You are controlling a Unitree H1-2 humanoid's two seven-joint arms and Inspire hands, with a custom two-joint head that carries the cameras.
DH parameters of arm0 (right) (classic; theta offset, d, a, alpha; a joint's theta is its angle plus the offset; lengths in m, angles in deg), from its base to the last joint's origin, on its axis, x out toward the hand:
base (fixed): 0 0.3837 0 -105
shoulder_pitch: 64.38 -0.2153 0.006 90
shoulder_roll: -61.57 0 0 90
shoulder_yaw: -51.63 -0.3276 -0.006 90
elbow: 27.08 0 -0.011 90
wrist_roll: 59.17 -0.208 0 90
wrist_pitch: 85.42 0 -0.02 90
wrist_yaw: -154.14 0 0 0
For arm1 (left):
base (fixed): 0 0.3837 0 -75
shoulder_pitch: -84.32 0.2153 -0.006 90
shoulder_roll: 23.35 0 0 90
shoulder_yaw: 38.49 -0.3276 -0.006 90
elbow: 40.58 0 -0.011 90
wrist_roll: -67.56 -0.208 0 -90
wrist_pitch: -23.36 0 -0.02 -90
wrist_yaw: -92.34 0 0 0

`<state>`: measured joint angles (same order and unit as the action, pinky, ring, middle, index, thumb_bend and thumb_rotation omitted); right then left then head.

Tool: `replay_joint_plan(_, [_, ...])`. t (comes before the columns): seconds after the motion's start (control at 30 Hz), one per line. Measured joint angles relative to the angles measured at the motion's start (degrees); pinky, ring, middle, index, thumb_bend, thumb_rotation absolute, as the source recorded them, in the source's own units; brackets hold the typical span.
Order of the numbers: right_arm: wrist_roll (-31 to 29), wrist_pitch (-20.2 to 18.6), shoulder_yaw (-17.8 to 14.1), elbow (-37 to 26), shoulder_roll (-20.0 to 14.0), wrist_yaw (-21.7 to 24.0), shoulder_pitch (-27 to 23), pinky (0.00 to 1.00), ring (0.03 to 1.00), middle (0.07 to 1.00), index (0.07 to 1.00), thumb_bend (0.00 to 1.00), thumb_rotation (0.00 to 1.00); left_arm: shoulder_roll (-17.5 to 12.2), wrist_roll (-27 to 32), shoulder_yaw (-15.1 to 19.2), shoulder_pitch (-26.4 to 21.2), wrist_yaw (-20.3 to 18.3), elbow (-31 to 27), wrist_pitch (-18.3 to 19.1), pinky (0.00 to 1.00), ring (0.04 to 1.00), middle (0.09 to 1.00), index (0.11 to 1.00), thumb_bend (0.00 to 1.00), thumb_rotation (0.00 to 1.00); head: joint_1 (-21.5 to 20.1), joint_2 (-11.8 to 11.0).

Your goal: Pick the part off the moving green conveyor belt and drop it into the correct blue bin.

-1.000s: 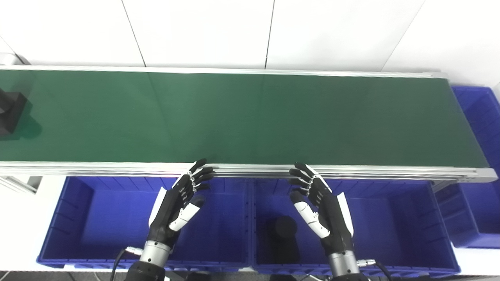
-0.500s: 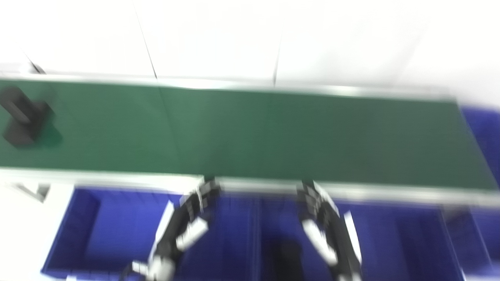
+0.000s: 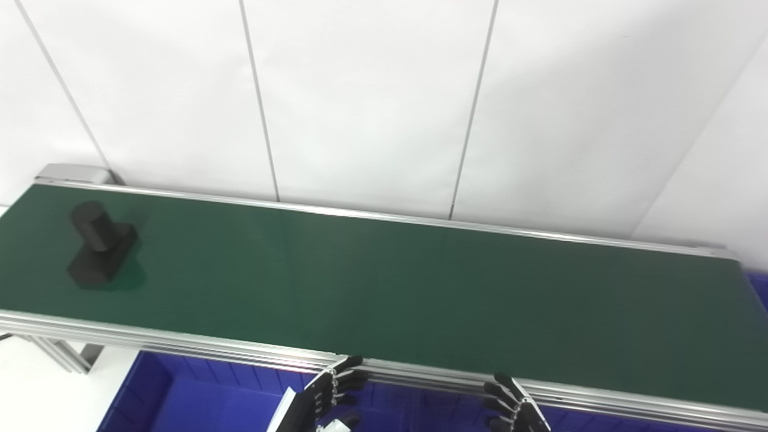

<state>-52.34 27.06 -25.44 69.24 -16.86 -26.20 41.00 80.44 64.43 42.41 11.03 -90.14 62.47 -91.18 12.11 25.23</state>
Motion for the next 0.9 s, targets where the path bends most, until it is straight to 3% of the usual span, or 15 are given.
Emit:
replay_joint_plan(0.27, [-0.7, 0.5, -0.7, 1.8, -0.3, 0.0, -0.8, 0.67, 0.767, 0.818, 0.871, 0.47, 0.76, 0.0, -0.2, -1.4, -1.4, 0.5, 1.9, 0.0, 0.69, 0.755, 0.774, 0.818, 0.87, 0.65, 5.5, -1.9])
replay_joint_plan(0.9, [-2.3, 0.5, -2.0, 1.3, -0.8, 2.1, -0.8, 0.68, 0.781, 0.829, 0.889, 0.46, 0.8, 0.0, -1.1, -2.7, -1.9, 2.8, 2.2, 0.0, 0.68, 0.75, 0.769, 0.816, 0.91, 0.65, 6.1, -0.6])
